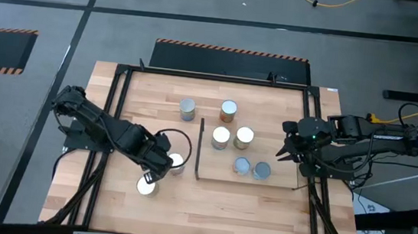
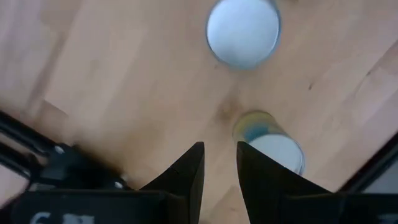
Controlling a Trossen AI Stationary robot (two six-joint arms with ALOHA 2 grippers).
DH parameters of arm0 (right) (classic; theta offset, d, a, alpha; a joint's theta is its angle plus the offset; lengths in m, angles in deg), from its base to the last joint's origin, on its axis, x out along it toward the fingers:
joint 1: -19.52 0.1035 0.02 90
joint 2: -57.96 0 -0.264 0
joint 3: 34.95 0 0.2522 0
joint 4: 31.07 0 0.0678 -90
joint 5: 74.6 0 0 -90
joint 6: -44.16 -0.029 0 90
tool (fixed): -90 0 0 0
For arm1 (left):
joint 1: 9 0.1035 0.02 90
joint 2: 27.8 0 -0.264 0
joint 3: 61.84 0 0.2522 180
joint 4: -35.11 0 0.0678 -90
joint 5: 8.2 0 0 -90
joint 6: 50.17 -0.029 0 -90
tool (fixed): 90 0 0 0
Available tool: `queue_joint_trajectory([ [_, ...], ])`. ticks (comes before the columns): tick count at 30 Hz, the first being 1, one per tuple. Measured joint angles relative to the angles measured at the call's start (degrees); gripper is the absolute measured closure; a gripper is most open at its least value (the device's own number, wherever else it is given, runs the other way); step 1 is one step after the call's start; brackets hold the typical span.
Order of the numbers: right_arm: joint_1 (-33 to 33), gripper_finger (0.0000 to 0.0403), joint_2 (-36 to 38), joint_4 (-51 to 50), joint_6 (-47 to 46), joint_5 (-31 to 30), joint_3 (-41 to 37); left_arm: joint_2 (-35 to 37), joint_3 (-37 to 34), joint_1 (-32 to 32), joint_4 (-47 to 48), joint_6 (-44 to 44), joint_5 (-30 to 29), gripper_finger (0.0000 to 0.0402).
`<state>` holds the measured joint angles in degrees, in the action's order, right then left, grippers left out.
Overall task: Pick and place cans onto a shelf
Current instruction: Put the canned carrots on the shelf
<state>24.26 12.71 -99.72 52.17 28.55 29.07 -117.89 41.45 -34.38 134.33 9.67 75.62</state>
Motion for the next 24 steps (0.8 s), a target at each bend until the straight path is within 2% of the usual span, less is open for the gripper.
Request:
queue_joint_trajectory([
  [13,0.0,0.0323,0.0,0.0,0.0,0.0,0.0,1.1,-14.2,-7.4,-14.3,10.8,7.4,0.0315],
  [24,0.0,0.0323,0.0,0.1,0.0,0.0,0.0,1.1,-17.1,-11.4,-15.5,19.0,7.0,0.0315],
])
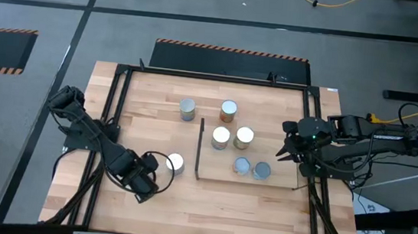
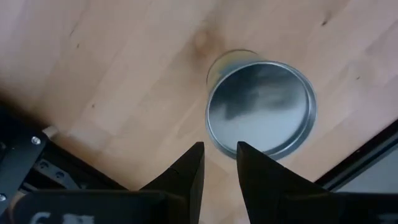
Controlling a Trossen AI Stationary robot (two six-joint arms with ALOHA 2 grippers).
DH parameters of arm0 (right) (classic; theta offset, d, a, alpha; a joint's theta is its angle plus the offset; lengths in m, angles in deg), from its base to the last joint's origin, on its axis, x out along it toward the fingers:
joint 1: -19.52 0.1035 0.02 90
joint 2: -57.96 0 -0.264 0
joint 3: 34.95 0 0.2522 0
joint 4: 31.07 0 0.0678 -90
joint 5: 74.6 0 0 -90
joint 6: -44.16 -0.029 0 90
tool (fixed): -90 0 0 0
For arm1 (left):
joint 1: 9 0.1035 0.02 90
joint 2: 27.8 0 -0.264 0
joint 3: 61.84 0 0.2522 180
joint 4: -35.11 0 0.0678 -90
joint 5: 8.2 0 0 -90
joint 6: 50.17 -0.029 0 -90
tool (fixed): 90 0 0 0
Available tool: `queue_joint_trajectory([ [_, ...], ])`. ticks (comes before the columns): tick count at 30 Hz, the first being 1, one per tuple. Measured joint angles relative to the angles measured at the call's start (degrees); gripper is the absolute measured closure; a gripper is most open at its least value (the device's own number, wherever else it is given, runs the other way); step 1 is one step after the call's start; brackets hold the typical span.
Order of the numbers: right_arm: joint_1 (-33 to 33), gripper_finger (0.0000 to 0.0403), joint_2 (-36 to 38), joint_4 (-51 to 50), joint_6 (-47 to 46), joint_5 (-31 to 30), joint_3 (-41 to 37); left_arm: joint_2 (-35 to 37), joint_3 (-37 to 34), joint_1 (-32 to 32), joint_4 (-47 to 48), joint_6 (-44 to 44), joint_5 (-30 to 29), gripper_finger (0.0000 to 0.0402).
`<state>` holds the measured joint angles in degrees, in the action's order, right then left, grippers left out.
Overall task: Pick and place cans onto a shelf
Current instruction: Put the canned carrots on the shelf
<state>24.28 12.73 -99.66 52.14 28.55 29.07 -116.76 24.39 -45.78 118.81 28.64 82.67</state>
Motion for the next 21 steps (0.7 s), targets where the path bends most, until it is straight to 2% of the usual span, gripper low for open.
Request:
queue_joint_trajectory([
  [13,0.0,0.0323,0.0,0.0,0.0,0.0,0.0,0.0,0.0,-0.8,-0.1,2.1,-5.7,0.0315],
  [21,0.0,0.0323,0.0,0.0,0.0,0.0,0.0,0.0,-0.1,-0.8,-0.1,2.1,-6.1,0.0315],
])
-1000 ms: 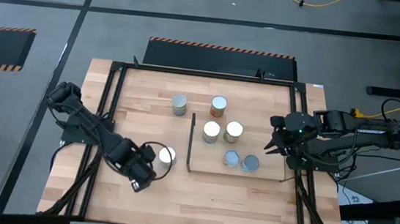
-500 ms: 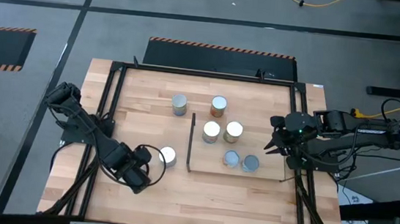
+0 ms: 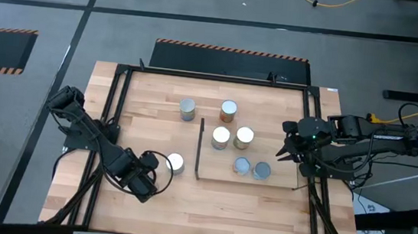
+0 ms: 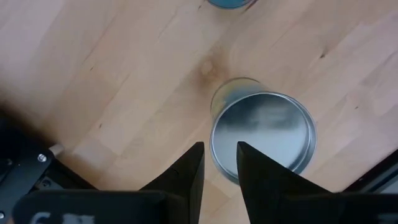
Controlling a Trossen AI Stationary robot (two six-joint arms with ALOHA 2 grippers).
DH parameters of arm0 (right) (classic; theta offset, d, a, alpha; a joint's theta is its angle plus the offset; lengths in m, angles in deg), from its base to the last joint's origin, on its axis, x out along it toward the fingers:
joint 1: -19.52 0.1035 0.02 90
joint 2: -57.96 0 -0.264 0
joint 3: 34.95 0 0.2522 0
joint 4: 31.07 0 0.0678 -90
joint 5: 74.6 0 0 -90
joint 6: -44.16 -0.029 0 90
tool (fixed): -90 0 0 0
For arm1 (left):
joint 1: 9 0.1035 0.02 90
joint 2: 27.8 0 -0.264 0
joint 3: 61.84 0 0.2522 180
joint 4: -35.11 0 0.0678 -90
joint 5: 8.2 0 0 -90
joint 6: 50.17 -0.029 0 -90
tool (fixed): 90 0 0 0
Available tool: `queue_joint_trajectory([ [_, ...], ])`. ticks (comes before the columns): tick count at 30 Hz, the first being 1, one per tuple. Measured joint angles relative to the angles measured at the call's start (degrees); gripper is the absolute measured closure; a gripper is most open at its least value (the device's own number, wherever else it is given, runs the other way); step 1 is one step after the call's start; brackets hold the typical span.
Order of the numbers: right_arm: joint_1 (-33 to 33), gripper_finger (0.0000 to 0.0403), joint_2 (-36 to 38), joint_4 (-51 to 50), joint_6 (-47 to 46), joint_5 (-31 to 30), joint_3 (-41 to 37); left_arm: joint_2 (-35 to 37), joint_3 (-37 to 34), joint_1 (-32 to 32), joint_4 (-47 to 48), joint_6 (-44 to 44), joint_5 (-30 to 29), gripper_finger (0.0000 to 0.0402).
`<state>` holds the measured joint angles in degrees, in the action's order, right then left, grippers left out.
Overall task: Pick and place cans onto a shelf
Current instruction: Put the canned carrots on the shelf
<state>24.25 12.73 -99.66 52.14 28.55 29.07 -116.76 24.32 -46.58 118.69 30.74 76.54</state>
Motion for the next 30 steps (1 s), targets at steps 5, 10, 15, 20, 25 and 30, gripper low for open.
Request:
queue_joint_trajectory([
  [5,0.0,0.0323,0.0,0.0,0.0,0.0,0.0,0.0,-0.1,0.0,0.0,0.0,-0.1,0.0315],
  [10,0.0,0.0323,0.0,0.0,0.1,0.0,0.0,0.0,-0.3,0.0,-0.2,0.0,-0.1,0.0315],
  [15,0.0,0.0323,0.0,0.0,0.1,0.0,0.0,-0.1,-4.5,0.0,-4.2,0.0,0.8,0.0315],
  [20,0.0,0.0323,0.0,0.2,0.0,0.0,0.0,0.3,-7.7,0.1,-8.3,-0.3,1.9,0.0315],
  [25,0.0,0.0323,0.0,0.2,0.0,0.0,0.0,0.2,-7.7,0.1,-8.5,-0.2,2.0,0.0315],
  [30,0.0,0.0323,0.0,0.2,0.0,0.0,0.0,0.2,-7.8,0.1,-9.0,-0.3,2.4,0.0317],
])
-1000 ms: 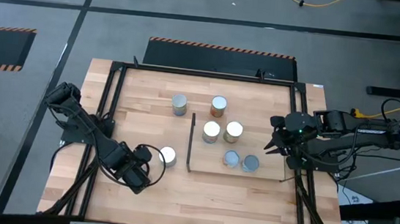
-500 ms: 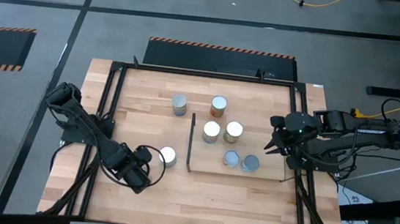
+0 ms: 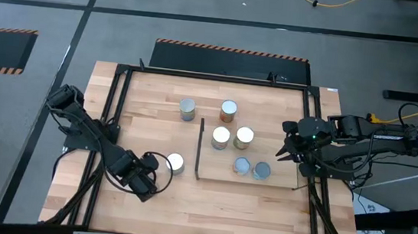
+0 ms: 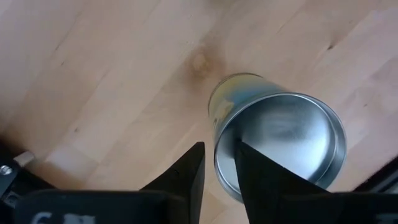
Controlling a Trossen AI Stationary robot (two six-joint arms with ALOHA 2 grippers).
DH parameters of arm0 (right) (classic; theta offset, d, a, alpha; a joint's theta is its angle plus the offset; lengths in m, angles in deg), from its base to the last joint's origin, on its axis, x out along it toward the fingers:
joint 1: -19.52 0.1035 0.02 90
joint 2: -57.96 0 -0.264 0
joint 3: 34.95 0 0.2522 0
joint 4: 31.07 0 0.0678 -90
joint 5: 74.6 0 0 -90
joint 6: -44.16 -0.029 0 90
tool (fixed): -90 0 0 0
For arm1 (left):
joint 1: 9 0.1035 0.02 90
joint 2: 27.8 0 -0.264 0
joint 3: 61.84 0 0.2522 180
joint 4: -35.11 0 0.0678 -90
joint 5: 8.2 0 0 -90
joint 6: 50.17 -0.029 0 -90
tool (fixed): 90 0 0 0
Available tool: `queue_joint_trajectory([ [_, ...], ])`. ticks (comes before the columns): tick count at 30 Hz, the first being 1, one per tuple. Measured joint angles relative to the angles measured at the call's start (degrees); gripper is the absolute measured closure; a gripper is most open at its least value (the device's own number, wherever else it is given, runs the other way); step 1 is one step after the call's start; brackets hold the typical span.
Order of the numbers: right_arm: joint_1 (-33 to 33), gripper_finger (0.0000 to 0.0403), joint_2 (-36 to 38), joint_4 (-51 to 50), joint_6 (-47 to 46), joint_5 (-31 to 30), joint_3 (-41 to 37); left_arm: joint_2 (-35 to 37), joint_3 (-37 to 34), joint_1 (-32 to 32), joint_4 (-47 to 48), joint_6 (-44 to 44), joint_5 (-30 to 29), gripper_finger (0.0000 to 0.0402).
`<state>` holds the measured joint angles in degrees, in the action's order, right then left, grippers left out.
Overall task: Pick and place cans onto a shelf
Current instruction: Put the canned carrots on the shelf
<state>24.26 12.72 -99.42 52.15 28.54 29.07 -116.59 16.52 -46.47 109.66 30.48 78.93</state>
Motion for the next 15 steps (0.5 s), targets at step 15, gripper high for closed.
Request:
queue_joint_trajectory([
  [15,0.0,0.0323,0.0,0.0,0.0,0.0,0.0,-0.1,-0.1,0.1,-3.8,-3.1,-0.7,0.0399],
])
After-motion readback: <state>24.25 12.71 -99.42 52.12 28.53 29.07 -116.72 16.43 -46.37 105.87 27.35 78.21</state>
